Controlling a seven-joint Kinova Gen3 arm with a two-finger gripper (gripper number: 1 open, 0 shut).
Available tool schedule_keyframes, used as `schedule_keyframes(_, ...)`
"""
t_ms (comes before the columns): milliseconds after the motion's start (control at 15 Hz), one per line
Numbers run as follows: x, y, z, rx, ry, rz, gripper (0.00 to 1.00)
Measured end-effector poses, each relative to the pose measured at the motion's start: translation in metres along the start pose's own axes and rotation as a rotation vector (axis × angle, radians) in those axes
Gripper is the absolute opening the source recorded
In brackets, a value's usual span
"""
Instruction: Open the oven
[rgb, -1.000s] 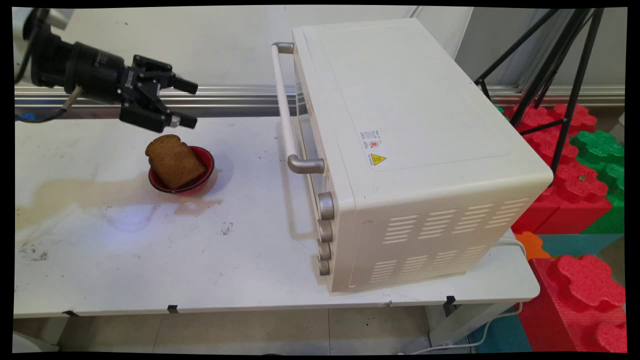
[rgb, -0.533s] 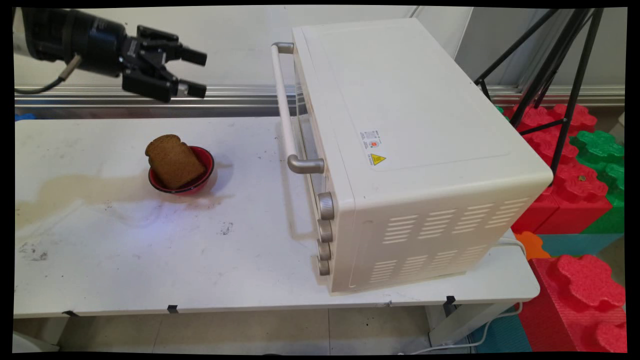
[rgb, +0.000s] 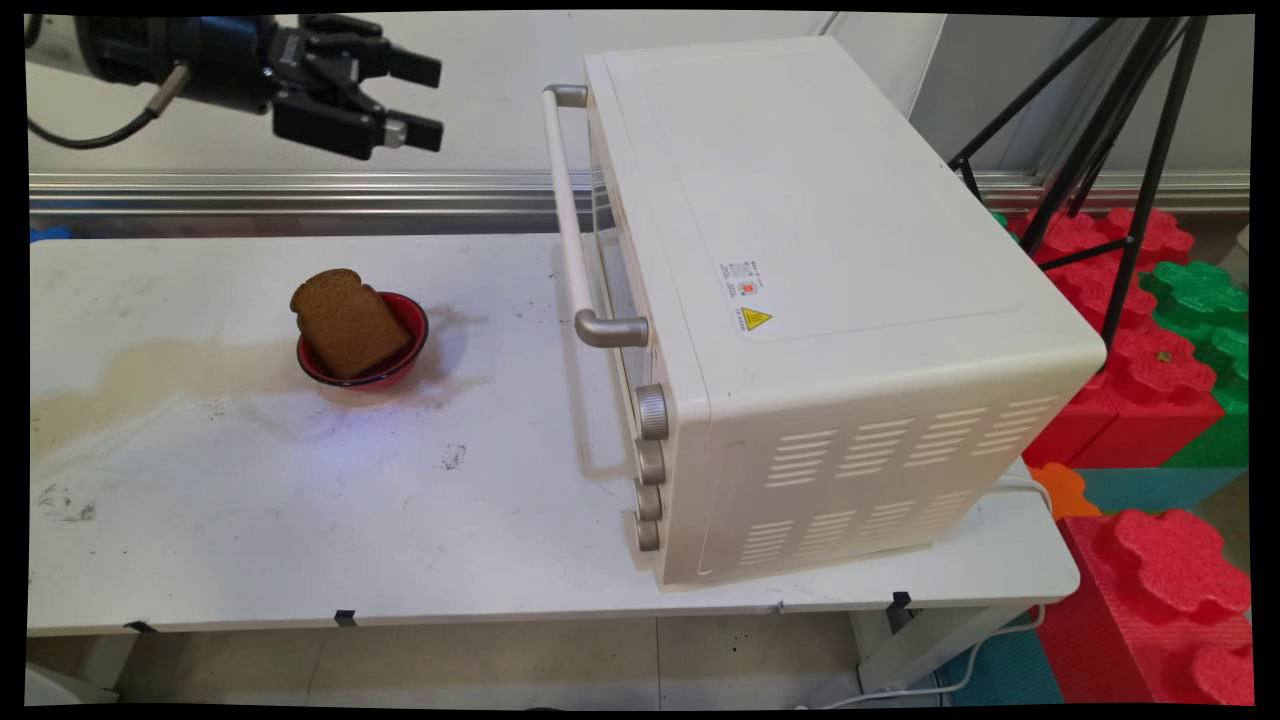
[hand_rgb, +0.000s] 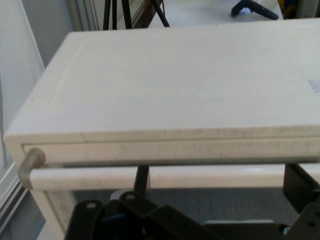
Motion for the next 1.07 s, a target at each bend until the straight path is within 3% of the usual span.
schedule_keyframes(1067,0.007,-0.01,0.068,0.008,-0.04,0.016,1.0)
